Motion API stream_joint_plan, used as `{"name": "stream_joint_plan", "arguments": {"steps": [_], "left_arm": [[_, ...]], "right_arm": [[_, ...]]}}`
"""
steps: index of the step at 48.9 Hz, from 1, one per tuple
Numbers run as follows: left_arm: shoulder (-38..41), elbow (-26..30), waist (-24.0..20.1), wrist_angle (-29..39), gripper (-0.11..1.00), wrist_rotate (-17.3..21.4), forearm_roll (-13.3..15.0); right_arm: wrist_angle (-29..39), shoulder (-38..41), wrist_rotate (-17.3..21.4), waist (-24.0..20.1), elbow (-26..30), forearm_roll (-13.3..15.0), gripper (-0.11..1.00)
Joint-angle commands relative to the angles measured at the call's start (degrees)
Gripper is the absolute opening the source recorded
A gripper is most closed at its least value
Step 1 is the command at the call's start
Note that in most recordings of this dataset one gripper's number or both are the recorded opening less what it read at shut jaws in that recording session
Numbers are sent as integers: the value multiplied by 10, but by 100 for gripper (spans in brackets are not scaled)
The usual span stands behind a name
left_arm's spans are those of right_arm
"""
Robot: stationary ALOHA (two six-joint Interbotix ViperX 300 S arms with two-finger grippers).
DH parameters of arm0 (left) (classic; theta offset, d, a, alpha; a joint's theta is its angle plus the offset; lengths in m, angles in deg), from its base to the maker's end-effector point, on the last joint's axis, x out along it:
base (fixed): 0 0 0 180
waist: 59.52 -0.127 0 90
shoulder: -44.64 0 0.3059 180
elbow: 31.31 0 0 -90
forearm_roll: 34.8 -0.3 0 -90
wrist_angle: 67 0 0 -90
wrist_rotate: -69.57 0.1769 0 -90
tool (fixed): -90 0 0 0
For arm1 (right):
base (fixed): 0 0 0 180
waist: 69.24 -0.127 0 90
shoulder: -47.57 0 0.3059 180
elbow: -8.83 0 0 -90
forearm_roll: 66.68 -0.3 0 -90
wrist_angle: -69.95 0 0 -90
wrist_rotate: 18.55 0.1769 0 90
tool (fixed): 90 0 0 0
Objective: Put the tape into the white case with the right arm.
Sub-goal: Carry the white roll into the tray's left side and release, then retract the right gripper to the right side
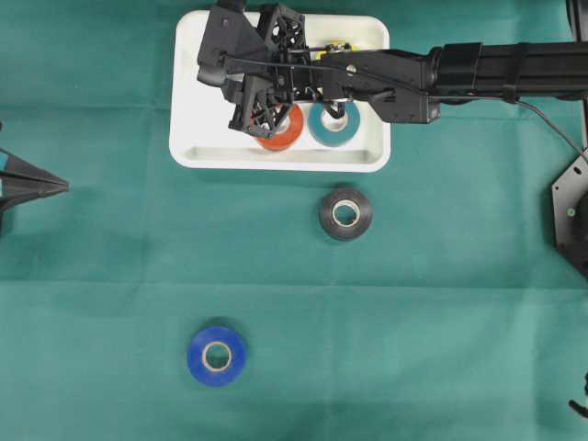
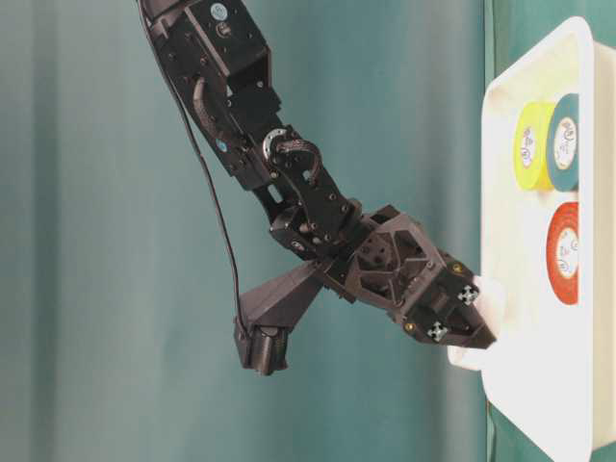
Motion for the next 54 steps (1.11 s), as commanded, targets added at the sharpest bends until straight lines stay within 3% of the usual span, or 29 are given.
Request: {"name": "stream_joint_plan", "arguments": {"steps": [1,11,13,28,54], "left_arm": [[4,7,-1,-2,0,1,1],[4,7,-1,-3,0,1,1],[4,7,-1,-2,0,0,1],[4,7,-1,-3,0,0,1],[4,7,-1,-2,0,1,1]], "right_arm": [[-3,-19,1,0,6,2,13],[-10,-19,-1,0,2,2,71],[-10,-19,-1,0,0,2,77],[-8,-60,-1,0,-53,2,74],[-48,-257,-1,0,-301,2,73]]}}
